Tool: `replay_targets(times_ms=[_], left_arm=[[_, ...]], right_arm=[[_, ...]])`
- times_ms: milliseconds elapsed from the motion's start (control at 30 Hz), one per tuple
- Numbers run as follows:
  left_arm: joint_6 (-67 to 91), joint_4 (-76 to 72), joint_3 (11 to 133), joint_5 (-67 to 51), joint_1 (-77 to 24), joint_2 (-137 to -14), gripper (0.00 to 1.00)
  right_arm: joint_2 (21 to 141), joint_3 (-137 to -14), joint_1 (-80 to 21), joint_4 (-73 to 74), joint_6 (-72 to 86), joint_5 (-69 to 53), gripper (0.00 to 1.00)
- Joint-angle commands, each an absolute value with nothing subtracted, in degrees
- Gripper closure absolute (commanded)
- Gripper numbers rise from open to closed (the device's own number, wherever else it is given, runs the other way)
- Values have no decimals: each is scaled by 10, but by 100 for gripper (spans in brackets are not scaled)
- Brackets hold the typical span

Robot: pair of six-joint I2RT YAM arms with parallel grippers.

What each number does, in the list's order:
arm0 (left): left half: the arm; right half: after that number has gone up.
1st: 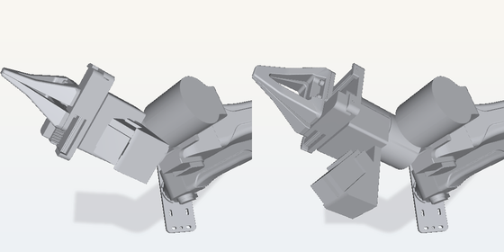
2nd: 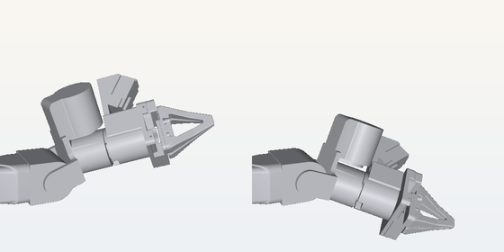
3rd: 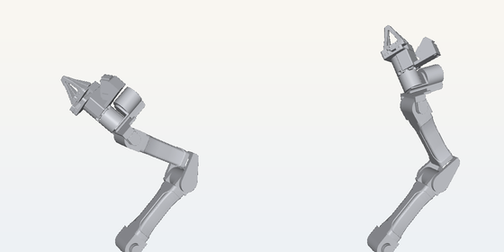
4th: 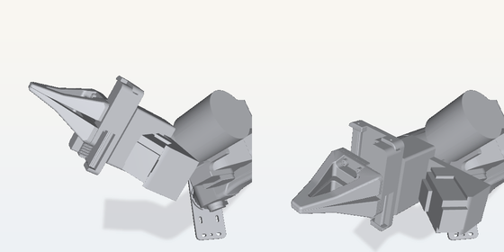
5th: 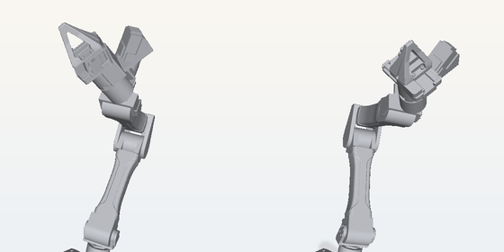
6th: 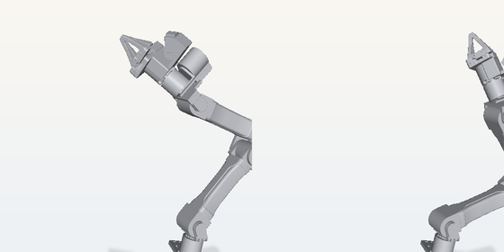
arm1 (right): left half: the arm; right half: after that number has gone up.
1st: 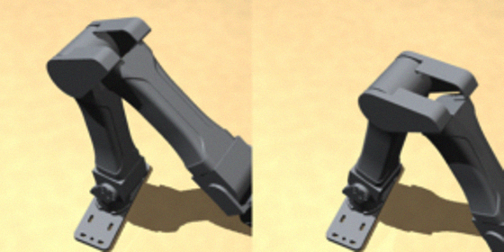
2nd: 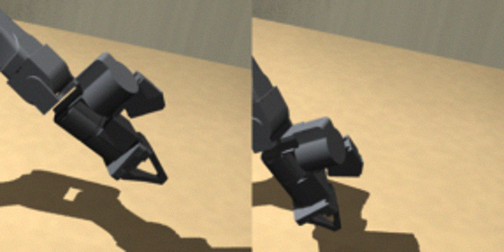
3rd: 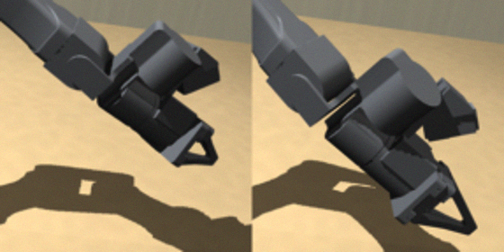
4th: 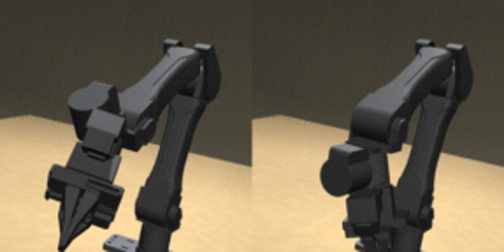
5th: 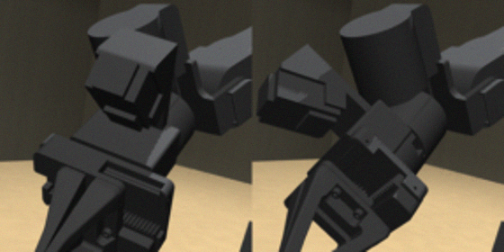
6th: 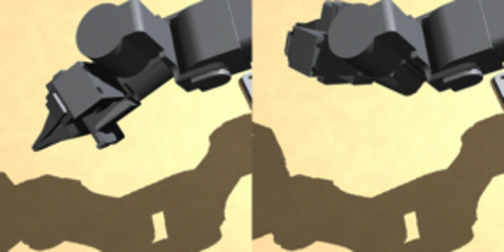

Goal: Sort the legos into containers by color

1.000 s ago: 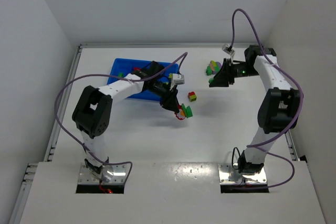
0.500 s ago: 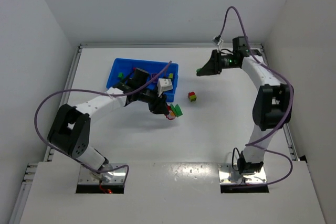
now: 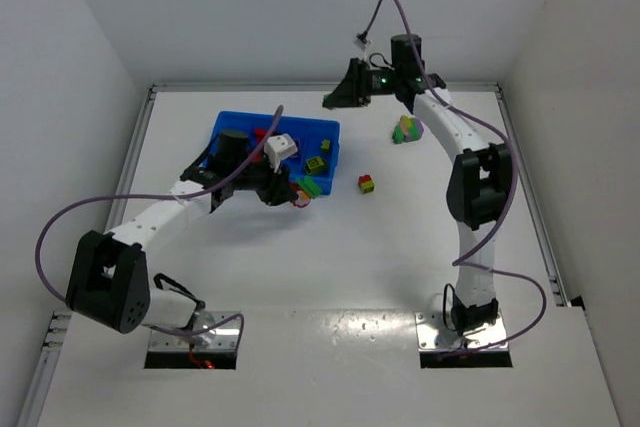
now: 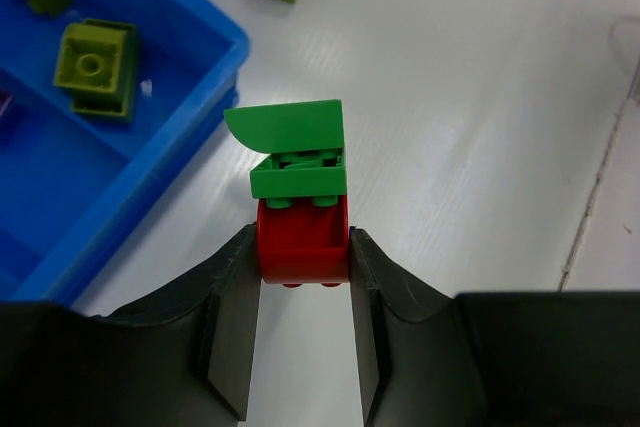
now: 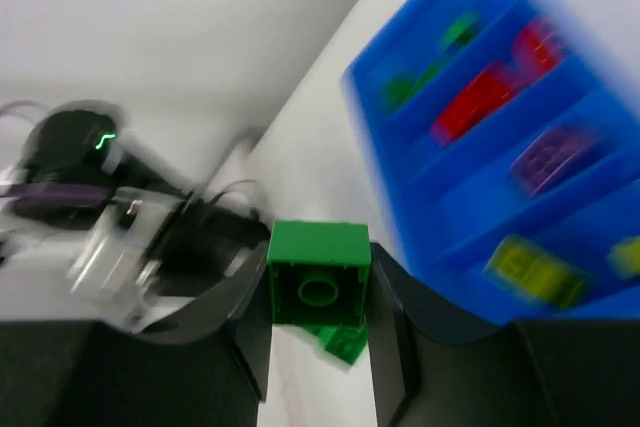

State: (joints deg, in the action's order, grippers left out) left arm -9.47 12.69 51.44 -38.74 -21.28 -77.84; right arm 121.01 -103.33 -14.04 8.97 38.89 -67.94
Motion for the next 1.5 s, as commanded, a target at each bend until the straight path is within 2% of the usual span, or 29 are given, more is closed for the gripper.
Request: replay_targets(times_ms=[0,100,167,333,433,733,933,1167,1300,1367,1467], left_arm=[[-56,101,504,-381,-184,-746,100],[-50,101,498,-381,-169,-733,100],[-45,108,486,-375,-152,-727,100],[-45,127,464,-381,-134,-705,100],[-52,149,458,-381,-123,-687,100],[-87,205,447,-387,-69,-646,100],[-87,215,441,-387,-38,-629,100],[-92,245,436,-387,-13,-611,100],[-98,257,448,-387,-2,-611,100],[-103,258,454,-387,-2,-611,100],[-103,263,460,-387,-2,-611,100]], right_arm=[[1230,-1181,-188,298,142,-417,100],[1261,-1250,-236,310,63,-293,100],[1288,-1266,-261,288,63,-269,100],[1354,-1303,-281,145,163,-381,100],[1396,-1321,-300,66,219,-408,100],[1514,-1380,-339,-164,337,-408,100],[1553,-1397,-371,-212,338,-357,100],[1558,-1354,-382,-245,342,-316,100],[1564,-1336,-394,-250,342,-299,89],[1564,-1331,-394,-244,334,-286,80],[1569,-1325,-400,-244,321,-280,73]])
